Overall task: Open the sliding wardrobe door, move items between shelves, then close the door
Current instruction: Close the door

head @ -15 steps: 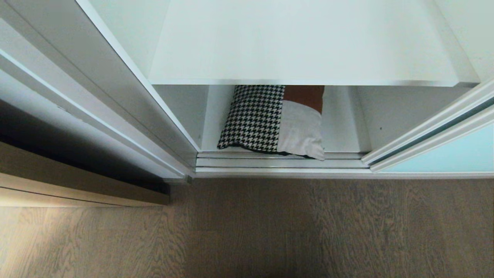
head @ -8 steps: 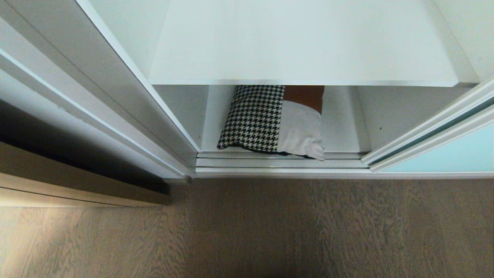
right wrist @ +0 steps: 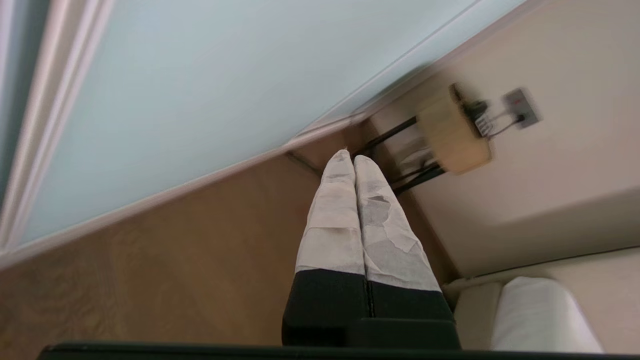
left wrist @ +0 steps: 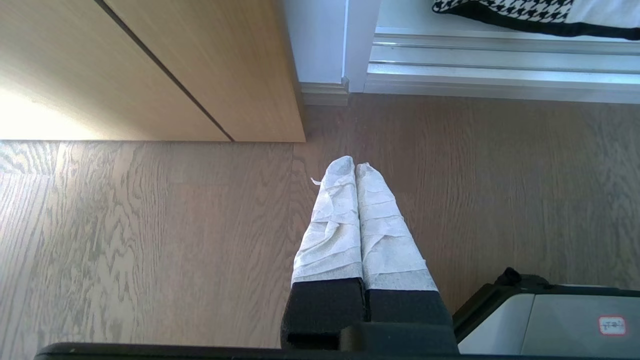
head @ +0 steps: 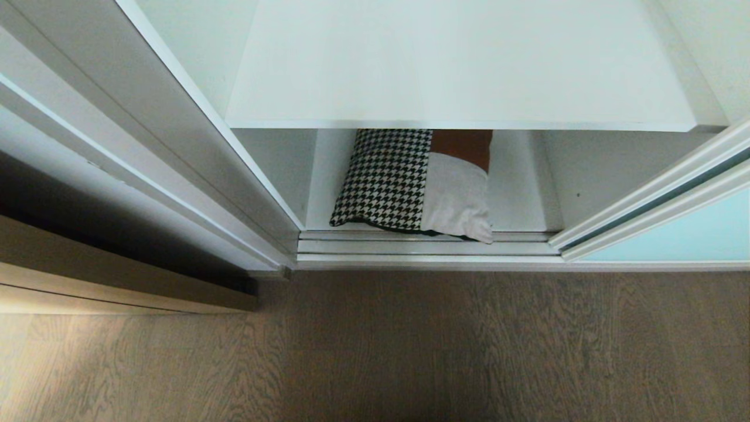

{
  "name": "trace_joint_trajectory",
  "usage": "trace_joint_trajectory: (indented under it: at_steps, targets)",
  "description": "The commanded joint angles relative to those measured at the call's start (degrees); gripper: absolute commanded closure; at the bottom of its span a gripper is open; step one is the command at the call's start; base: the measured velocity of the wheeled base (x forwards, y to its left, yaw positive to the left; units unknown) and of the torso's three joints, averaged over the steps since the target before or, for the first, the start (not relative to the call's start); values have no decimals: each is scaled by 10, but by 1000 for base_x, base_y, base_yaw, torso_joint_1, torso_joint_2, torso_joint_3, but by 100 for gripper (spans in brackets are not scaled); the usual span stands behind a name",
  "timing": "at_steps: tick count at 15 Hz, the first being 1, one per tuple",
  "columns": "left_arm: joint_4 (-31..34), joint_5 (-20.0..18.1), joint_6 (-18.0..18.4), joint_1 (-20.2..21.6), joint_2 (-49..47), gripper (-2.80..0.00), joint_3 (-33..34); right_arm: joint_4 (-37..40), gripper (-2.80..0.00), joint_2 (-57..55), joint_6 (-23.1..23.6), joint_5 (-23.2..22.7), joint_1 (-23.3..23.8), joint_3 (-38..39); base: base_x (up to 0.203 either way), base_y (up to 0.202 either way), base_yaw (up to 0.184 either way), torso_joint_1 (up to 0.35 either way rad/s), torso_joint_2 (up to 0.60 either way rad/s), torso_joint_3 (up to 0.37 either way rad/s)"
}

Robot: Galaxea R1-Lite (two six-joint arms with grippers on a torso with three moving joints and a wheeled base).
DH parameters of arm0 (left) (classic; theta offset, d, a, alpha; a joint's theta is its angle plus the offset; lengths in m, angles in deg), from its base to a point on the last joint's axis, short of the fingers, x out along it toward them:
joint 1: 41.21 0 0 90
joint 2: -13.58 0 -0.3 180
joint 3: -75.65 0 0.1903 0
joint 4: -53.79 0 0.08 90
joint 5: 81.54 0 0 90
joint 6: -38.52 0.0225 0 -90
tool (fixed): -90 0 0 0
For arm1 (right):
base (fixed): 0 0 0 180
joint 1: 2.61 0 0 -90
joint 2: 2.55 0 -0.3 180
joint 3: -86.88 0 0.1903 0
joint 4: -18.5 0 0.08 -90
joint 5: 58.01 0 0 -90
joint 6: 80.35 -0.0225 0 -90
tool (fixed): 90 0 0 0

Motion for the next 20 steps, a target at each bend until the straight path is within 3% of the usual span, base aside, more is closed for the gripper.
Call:
trace_joint_trajectory:
  at_steps: [1, 7, 9, 11, 14, 15, 17, 20]
  targets:
    - [0, 0, 0, 0, -1, 0, 0, 0, 0, -31, -12, -38, 37, -8, 0, 0, 0, 0, 0, 0]
    - [0, 0, 0, 0, -1, 0, 0, 1, 0, -90, -69, -148, 171, -108, 0, 0, 0, 0, 0, 0]
    - [0, 0, 0, 0, -1, 0, 0, 3, 0, -106, -78, -158, 171, -111, 0, 0, 0, 0, 0, 0]
    - [0, 0, 0, 0, -1, 0, 0, 15, 0, -119, -97, -207, 177, -111, 0, 0, 0, 0, 0, 0]
    - [0, 0, 0, 0, -1, 0, 0, 27, 0, -125, -180, -289, 159, -119, 0, 0, 0, 0, 0, 0]
    - [0, 0, 0, 0, -1, 0, 0, 28, 0, -124, -204, -296, 136, -130, 0, 0, 0, 0, 0, 0]
    - [0, 0, 0, 0, -1, 0, 0, 27, 0, -125, -227, -279, 89, -155, 0, 0, 0, 0, 0, 0]
    - [0, 0, 0, 0, -1, 0, 0, 23, 0, -143, -226, -127, -4, -181, 0, 0, 0, 0, 0, 0]
